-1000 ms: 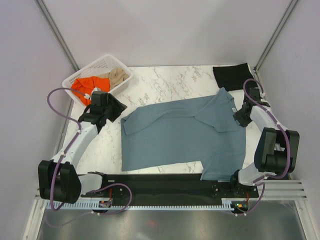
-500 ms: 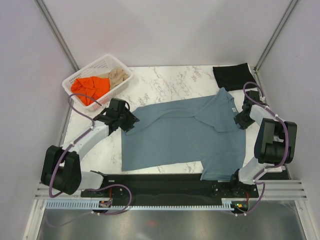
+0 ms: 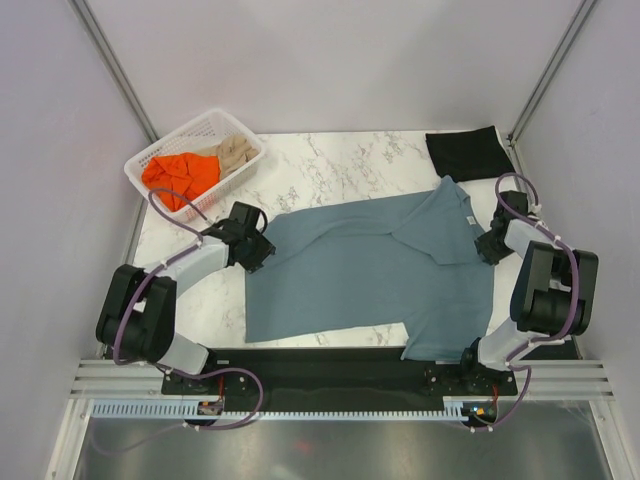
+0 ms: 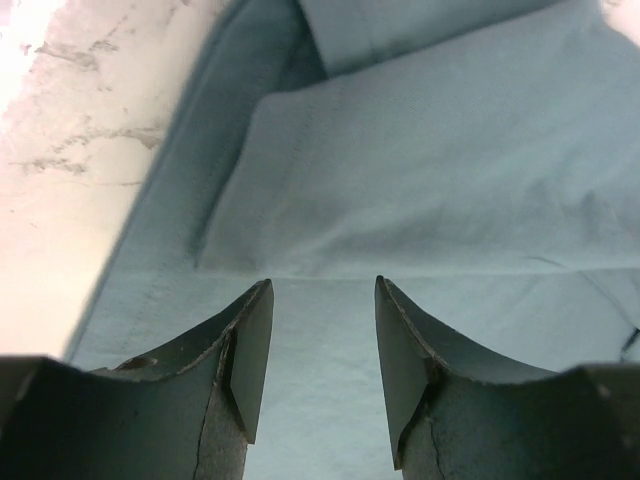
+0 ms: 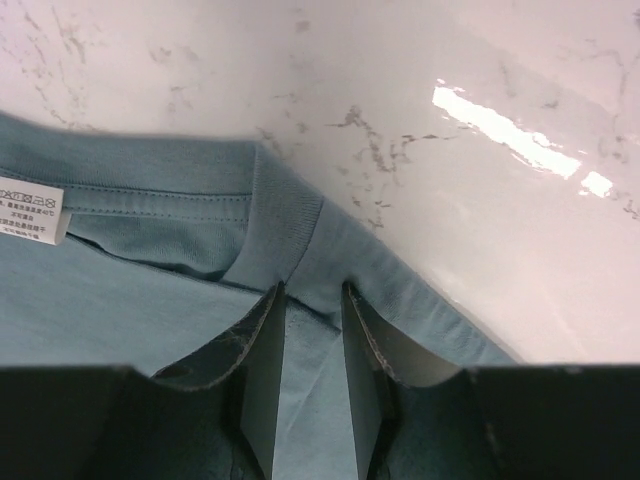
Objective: Fold and stack the t-shirts
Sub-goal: Fold the tshirt
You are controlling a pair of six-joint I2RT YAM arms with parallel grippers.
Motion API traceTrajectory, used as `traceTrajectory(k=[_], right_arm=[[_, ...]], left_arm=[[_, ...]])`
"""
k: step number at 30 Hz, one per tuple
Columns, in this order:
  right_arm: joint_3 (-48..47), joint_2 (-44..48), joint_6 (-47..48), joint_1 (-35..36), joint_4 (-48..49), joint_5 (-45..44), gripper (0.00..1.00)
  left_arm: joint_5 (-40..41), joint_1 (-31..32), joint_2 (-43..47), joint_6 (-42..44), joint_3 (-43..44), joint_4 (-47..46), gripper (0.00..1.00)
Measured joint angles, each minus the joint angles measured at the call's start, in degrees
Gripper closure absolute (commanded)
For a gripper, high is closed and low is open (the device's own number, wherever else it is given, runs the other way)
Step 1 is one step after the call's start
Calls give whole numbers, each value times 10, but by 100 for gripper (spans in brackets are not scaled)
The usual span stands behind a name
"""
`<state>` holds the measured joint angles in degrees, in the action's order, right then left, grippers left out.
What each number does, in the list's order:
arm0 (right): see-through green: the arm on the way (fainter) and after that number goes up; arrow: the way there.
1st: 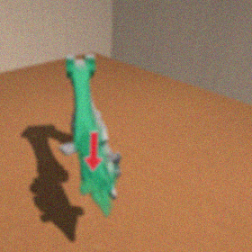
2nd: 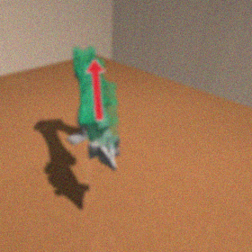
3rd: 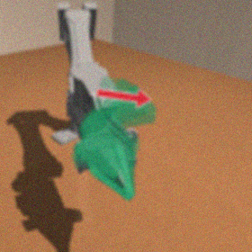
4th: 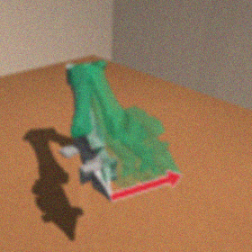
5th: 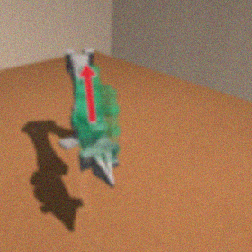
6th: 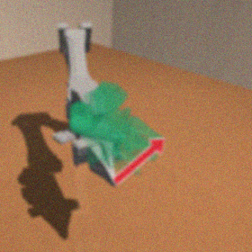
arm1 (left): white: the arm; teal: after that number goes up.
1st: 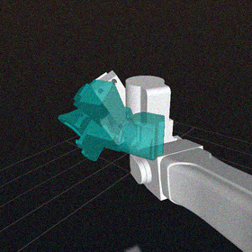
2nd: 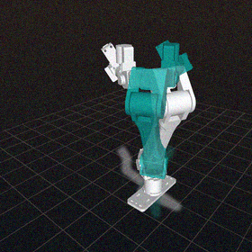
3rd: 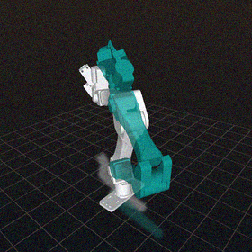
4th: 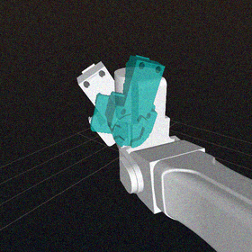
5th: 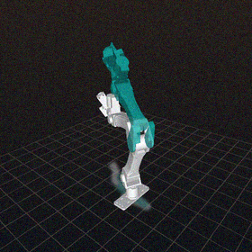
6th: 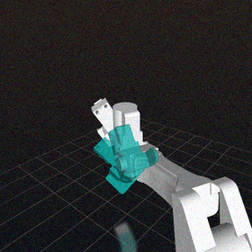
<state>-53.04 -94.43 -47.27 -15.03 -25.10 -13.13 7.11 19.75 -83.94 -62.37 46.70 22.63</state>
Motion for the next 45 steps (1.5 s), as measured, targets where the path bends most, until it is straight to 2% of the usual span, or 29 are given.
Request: traceTrajectory(k=[11, 18, 25, 36, 41, 45], right_arm=[[77, 79, -17, -33, -12, -23, 63], [78, 93, -15, -34, -38, -28, 63], [71, 121, -21, -34, -50, -4, 63], [70, 107, -47, -28, -38, 30, 62], [70, 79, -53, -27, -19, 32, 62], [66, 68, -55, -27, -8, 32, 66]], left_arm=[[28, 0, -80, 1, 36, -5, 46], [48, 0, -93, 7, 51, -9, 46], [49, 1, -72, 20, 51, 5, 38], [47, 2, 9, 19, 71, 23, 38], [46, 2, 12, 19, 71, 25, 39], [46, 2, 12, 19, 71, 26, 41]])
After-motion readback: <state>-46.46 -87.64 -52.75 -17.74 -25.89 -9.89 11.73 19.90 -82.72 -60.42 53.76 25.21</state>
